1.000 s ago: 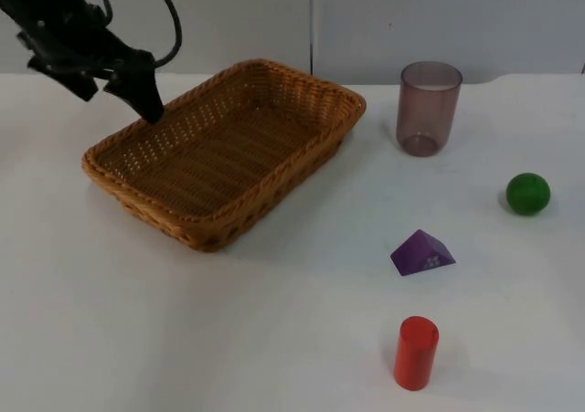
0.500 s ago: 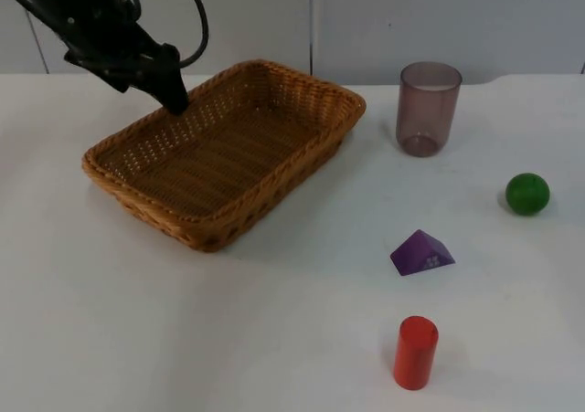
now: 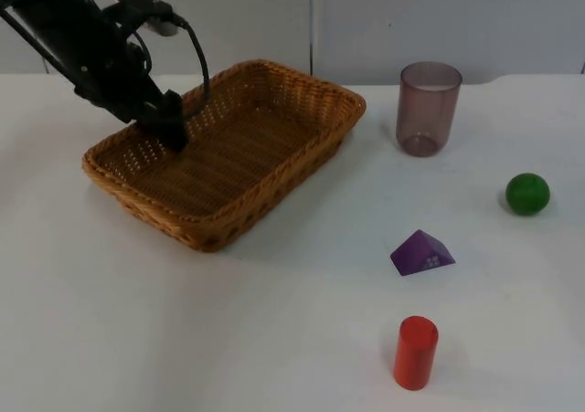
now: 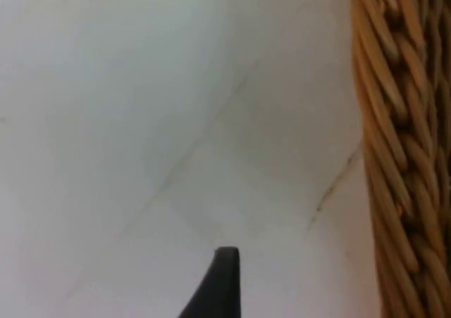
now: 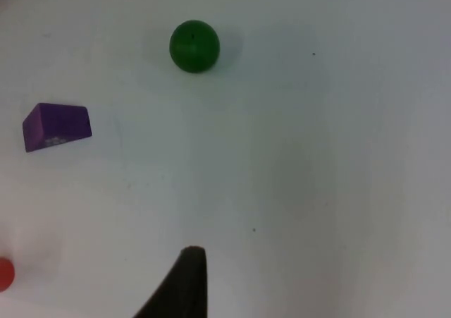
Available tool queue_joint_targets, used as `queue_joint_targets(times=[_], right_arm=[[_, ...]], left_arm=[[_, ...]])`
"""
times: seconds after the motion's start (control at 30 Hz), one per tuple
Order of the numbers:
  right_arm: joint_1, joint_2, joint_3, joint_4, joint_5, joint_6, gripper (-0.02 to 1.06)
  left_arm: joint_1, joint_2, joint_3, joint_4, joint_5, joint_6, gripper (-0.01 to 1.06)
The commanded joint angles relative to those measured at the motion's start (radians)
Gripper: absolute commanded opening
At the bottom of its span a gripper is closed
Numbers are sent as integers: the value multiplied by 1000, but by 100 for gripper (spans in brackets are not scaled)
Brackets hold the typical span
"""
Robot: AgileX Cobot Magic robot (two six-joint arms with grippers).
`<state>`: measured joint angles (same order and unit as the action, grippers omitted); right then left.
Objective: Pick up the basket with the left hand and place the triangular block into the basket with the right hand.
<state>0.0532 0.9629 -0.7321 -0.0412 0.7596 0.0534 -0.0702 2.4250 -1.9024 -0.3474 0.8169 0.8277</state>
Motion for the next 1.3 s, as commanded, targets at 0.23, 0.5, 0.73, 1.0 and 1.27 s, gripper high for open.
queue_joint_targets(times=[0.23, 0.5, 0.73, 1.0, 1.27], right_arm=[[-6, -9, -4, 1, -12, -2, 105], [-6, -9, -4, 1, -18, -2, 105], [-6, -9, -4, -1, -24, -2, 105], [-6, -9, -4, -1, -30, -2, 105], [-6, -9, -4, -1, -24, -2, 105]], left_arm=[[-9, 51, -6, -45, 32, 45, 67], [-9, 32, -6, -15, 37, -41, 0], [-9, -67, -6, 53, 175, -194, 0], [-9, -281, 230, -39, 364, -310, 0], [31, -664, 661, -144, 88, -391, 0]])
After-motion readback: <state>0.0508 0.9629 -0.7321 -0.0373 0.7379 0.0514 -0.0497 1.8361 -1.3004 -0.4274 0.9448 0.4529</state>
